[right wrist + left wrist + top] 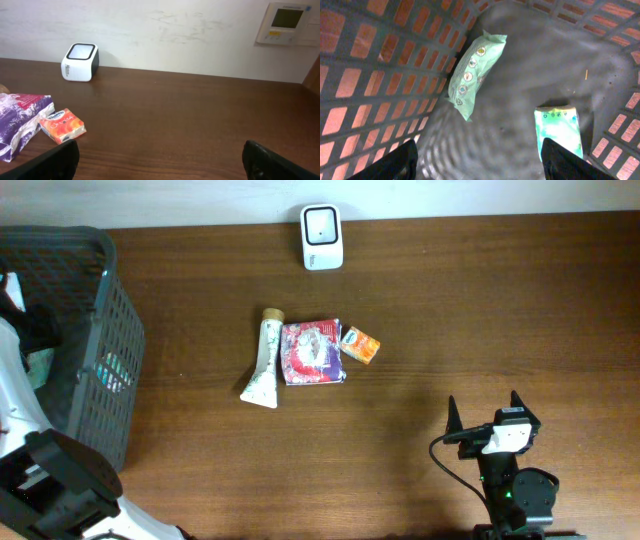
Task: Scan the item barcode
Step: 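Reach left gripper into basket and grasp green wipes pack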
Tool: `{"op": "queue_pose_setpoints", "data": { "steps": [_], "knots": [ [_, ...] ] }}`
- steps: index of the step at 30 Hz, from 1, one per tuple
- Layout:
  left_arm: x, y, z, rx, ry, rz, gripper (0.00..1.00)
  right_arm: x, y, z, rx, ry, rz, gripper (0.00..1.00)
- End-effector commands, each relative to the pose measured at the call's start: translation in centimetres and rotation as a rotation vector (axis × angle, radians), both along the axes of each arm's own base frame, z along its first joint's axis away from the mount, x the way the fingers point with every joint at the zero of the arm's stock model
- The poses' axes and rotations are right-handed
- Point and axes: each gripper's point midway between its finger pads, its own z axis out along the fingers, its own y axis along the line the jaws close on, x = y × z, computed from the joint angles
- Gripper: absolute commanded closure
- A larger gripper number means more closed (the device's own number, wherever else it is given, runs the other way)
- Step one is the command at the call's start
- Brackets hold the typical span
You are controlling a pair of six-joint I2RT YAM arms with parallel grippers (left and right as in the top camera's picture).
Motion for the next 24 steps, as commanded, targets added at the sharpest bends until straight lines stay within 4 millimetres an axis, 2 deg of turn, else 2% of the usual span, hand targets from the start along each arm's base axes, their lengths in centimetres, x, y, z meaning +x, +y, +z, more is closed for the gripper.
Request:
{"op": "queue_pose_setpoints", "data": {
  "steps": [1,3,7,17,22,24],
  "knots": [
    [0.4,0.0,-1.4,0.003,0.050,-0.107,0.26,0.0,0.0,-0.3,0.010,0.004,-0.004,0.01],
    [0.6,0.1,-2.3,-0.007,0.064,-0.107,0.22,0.0,0.0,-0.3,0.010,0.004,-0.004,0.01],
    [0.8,0.2,-4.7,-0.026,0.125,-0.150,0.24,0.0,0.0,-0.3,0.010,0.004,-0.004,0.01],
    [1.3,0.5,-4.8,0.002,0.143,-0.223,0.28,0.0,0.0,-0.3,0.010,0.004,-0.004,0.01],
    [1.6,0.7,-7.4,-0.026,0.185,-0.232,0.29,0.0,0.0,-0.3,0.010,0.004,-0.004,0.01],
    [2.0,1.2,-7.3,0.007,0.190,-0.266,0.30,0.0,0.0,-0.3,0.010,0.005,-0.004,0.01]
  ]
}}
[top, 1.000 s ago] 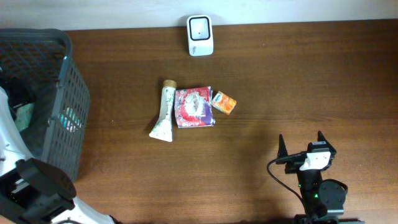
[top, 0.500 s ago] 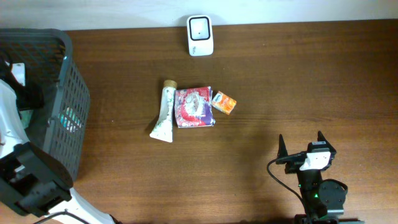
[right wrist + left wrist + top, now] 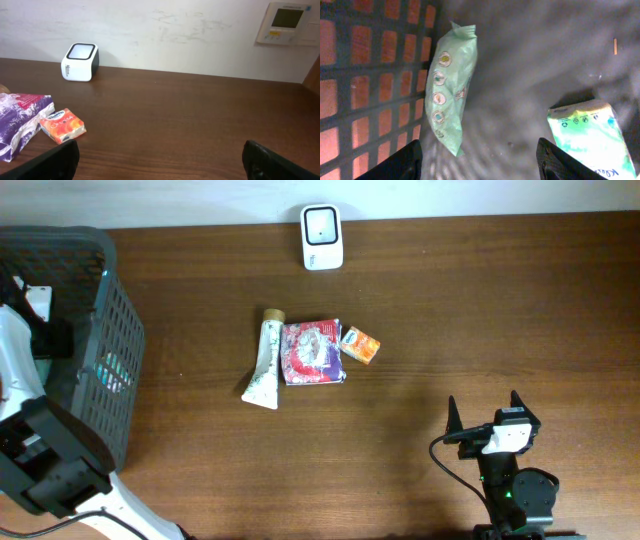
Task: Scan the item barcode
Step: 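Reach left gripper into basket and grasp green wipes pack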
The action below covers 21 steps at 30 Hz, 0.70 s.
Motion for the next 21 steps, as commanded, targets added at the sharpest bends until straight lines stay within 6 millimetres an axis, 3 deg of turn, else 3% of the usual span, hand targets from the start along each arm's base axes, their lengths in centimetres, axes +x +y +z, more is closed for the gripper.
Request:
{"op": "queue_pose_setpoints", "data": {
  "steps": [1,4,7,8,11,16,19,21],
  "knots": [
    [0.6,0.9,-0.4,0.041,0.007,-0.048,0.32,0.0,0.0,-0.3,0.011,0.004,-0.004,0.01],
    [1.0,1.1,-0.5,0.051,0.001,-0.060,0.34,0.0,0.0,-0.3,0.011,0.004,-0.004,0.01],
    [0.9,1.3,-3.9,0.026,0.075,-0.092,0.35,0.0,0.0,-0.3,0.011,0.004,-0.004,0.01],
    [0.6,2.0,-4.7,0.054,0.109,-0.078,0.40,0.0,0.0,-0.3,0.011,0.004,-0.004,0.01],
    [-0.1,3.8,-6.5,0.093,0.158,-0.040,0.40,0.0,0.0,-0.3,0.011,0.004,-0.004,0.01],
    [-0.2,5.0,-6.3,0.114,0.140,-0.016,0.41,0.0,0.0,-0.3,0.011,0.004,-0.004,0.01],
    [1.3,4.6,-5.5,0.144,0.101,-0.034,0.40,0.0,0.0,-0.3,0.011,0.005,-0.004,0.01],
    [2.6,5.2,-3.5,0.264,0.078,-0.021,0.42,0.0,0.0,-0.3,0.011,0.004,-0.004,0.01]
  ]
}}
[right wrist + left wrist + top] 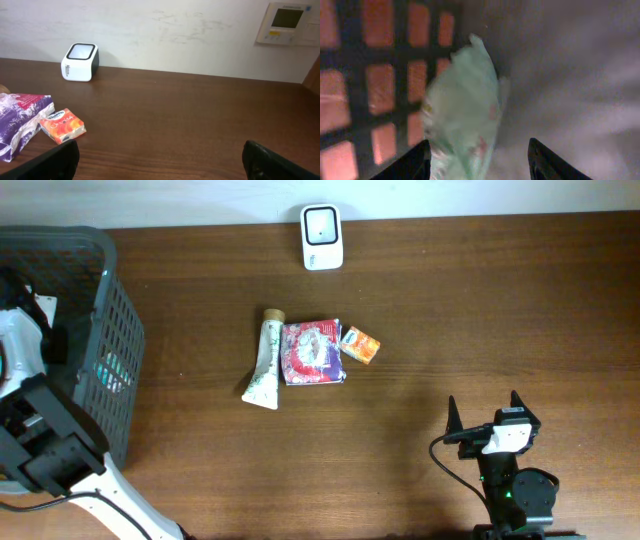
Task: Scan the item barcode
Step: 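Reach left gripper into basket and grasp green wipes pack, then place green wipes pack right of orange box with left gripper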
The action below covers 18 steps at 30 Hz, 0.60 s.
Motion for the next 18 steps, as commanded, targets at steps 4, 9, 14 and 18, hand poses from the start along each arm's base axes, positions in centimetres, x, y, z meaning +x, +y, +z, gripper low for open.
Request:
{"op": "queue_pose_setpoints", "data": {
  "steps": [4,9,14,18],
  "knots": [
    [0.9,-0.2,0.8,0.002,-0.043,-0.021,0.39,0.0,0.0,-0.3,0.011,0.004,-0.004,0.01],
    [-1.8,0.6,-2.9,-0.136,-0.059,0.014,0.42,0.0,0.0,-0.3,0.011,0.004,-0.004,0.01],
    [-2.8,1.7,-2.2,-0.153,-0.128,0.170,1.00,0.0,0.0,-0.3,0.011,0.005,-0.004,0.01],
    [0.4,-1.7,7.5,-0.252,-0.436,0.093,1.00,0.0,0.0,-0.3,0.011,0.004,-0.004,0.01]
  ]
}}
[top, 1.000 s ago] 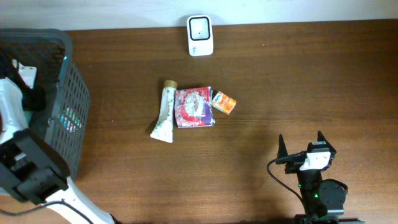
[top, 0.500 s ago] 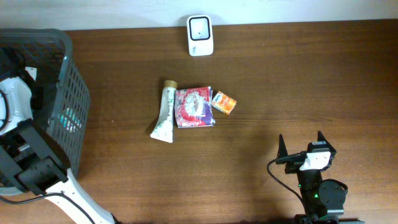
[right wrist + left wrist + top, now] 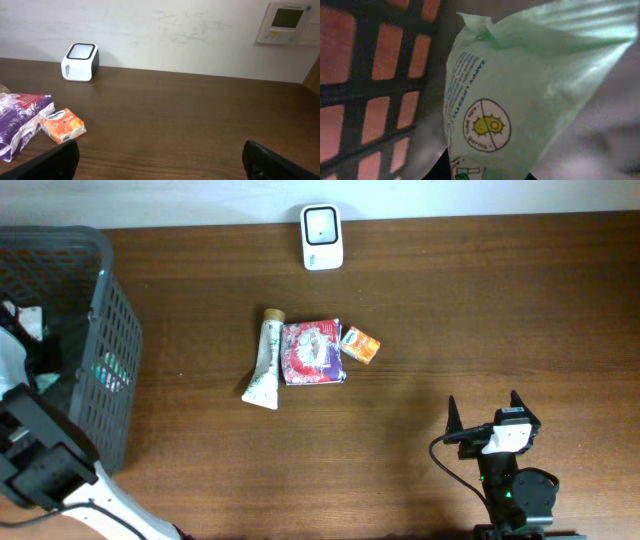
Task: Scan the item barcode
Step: 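Place green wipes pack right of orange box with left gripper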
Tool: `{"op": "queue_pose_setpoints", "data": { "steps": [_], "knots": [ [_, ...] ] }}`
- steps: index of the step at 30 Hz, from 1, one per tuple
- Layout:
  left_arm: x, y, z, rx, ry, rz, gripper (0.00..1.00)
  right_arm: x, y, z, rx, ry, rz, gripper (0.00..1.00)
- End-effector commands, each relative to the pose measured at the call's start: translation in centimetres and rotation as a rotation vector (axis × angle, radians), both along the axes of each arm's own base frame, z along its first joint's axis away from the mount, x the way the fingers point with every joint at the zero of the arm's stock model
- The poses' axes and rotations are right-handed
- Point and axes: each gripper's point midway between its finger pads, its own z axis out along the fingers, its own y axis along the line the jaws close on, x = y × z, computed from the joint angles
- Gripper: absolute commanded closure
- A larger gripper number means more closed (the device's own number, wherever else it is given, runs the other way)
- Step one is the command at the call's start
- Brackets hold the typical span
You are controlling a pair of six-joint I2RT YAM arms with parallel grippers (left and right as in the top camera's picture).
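A pale green packet (image 3: 520, 90) with a round germ symbol fills the left wrist view, lying against the basket's mesh wall (image 3: 365, 85). My left gripper (image 3: 487, 174) is open and low over it, one dark fingertip (image 3: 444, 167) showing on either side of the packet's lower end. In the overhead view the left arm (image 3: 22, 330) reaches down inside the dark basket (image 3: 108, 255). The white scanner (image 3: 322, 236) stands at the table's far edge. My right gripper (image 3: 160, 162) is open above bare wood at the front right.
A cream tube (image 3: 264, 370), a purple and red packet (image 3: 312, 352) and a small orange box (image 3: 360, 345) lie together mid-table. The right wrist view shows the scanner (image 3: 80, 62), the orange box (image 3: 62, 125) and a wall thermostat (image 3: 286, 22).
My left gripper has moved closer to the green packet, which now fills the view between its fingers. The fingers stand a little narrower. The right arm has not moved.
My left gripper was open high in the basket, with the green packet and a second green and white pack below. It then stood nearer over the green packet, then closer and blurred, and now straddles it. The right arm and table items stayed still.
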Motion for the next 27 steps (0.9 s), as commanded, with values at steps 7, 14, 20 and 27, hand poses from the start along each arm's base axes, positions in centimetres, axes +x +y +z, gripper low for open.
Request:
{"op": "queue_pose_setpoints", "data": {
  "steps": [7,14,20,27],
  "knots": [
    [1.9,-12.6,30.4,-0.334,-0.902,-0.131,1.00,0.0,0.0,-0.3,0.011,0.004,-0.004,0.01],
    [0.2,-23.6,39.6,-0.939,-1.053,-0.176,1.00,0.0,0.0,-0.3,0.011,0.004,-0.004,0.01],
    [3.0,-41.5,31.4,-0.843,-0.702,-0.324,1.00,0.0,0.0,-0.3,0.011,0.005,-0.004,0.01],
    [2.2,-59.7,15.2,-0.707,-0.276,-0.445,1.00,0.0,0.0,-0.3,0.011,0.004,-0.004,0.01]
  ]
}}
